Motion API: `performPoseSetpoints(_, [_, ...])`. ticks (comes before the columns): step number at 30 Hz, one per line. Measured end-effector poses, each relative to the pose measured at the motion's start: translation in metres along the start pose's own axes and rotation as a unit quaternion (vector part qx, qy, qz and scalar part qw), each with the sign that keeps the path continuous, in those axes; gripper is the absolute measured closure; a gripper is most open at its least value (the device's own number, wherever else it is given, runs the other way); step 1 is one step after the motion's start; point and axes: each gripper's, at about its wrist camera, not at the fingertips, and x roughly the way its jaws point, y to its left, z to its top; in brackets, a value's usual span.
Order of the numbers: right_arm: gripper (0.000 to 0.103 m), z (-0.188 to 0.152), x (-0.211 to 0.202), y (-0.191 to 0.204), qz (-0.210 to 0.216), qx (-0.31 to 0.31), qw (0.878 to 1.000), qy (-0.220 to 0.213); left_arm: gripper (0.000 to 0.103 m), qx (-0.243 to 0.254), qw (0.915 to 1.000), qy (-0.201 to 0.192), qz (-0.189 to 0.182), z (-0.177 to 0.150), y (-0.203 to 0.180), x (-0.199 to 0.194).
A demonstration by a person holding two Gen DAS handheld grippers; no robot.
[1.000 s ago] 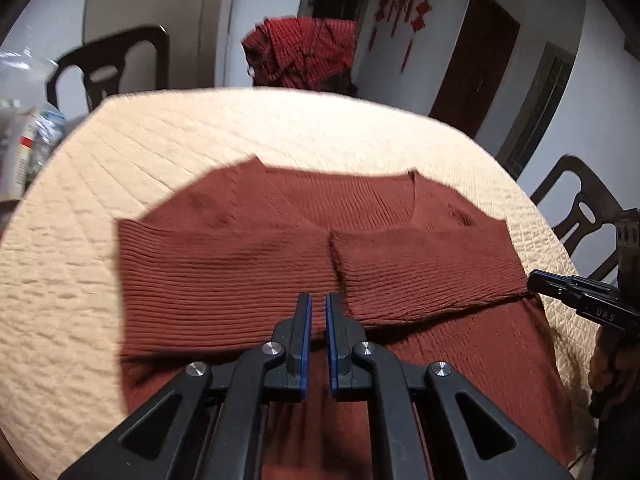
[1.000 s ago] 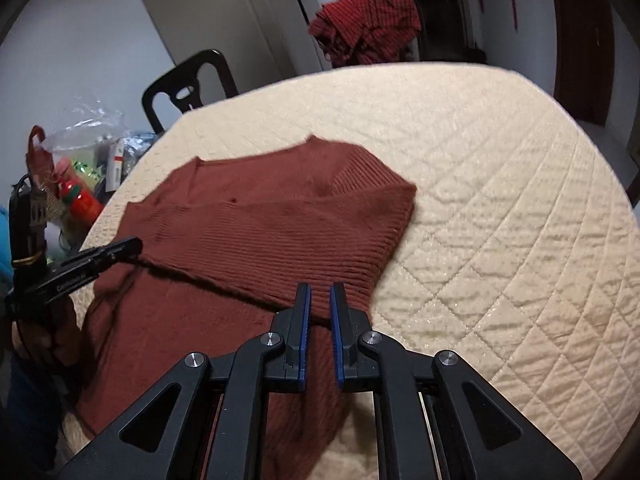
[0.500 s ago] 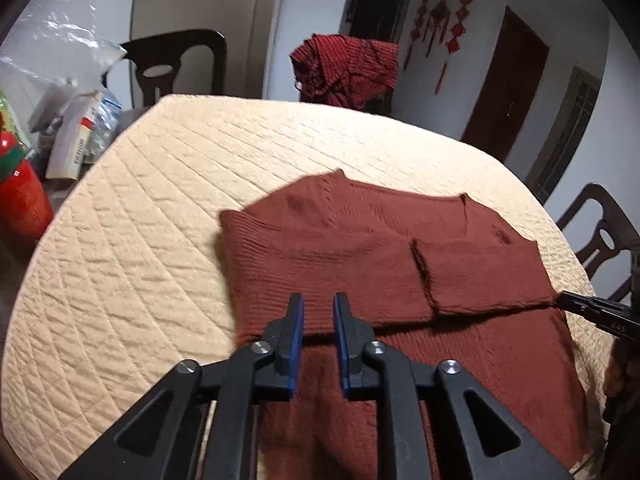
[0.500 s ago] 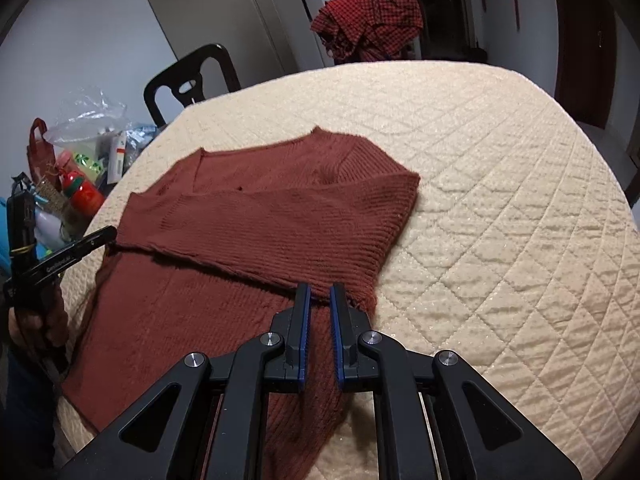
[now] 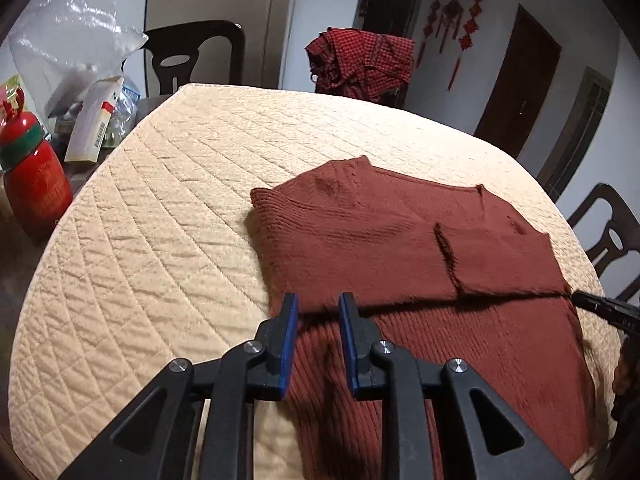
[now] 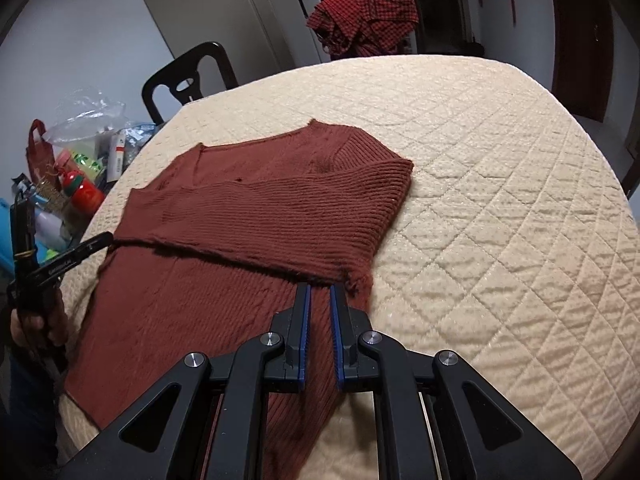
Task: Fold small clothes
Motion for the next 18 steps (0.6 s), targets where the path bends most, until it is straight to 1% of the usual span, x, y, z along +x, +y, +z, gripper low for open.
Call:
performPoseSetpoints(2, [0.087,-0.002,-0.007,0.003,0.002,-0.002,1.0,-0.006,0.078,0.01,0.9999,-0.002,0.002,-0.004,-0.005,-0.007])
performPoseSetpoints(4, [0.085,-0.005,-0.014,0.007,0.005,-0.005,1.0,-0.012,0.071,0.016,0.9998,-0.006,0.006,-0.009,-0.011,-0.015])
performPoseSetpoints(8, [0.085,-0.014,-0.025,0.018,0.014,-0.013,1.0,-0.018,0.07,0.02,0.9997,-0.015,0.002,-0.019,-0.022,-0.032])
performPoseSetpoints(11, [0.085,-0.026,-0.031,0.028,0.023,-0.024,0.999,-0.017,0.063,0.026,0.9993,-0.022,0.012,-0.029,-0.03,-0.043])
performPoseSetpoints(14, [0.085,-0.035,-0.034,0.034,0.03,-0.029,0.999,-0.014,0.062,0.025,0.9994,-0.023,0.009,-0.039,-0.034,-0.051])
performPoseSetpoints(16, [0.085,-0.043,-0.035,0.037,0.032,-0.032,0.999,-0.011,0.059,0.031,0.9991,-0.022,0.018,-0.045,-0.038,-0.053])
performPoseSetpoints(18, [0.085,-0.049,-0.036,0.039,0.034,-0.034,0.999,-0.009,0.059,0.035,0.999,-0.02,0.018,-0.051,-0.041,-0.056])
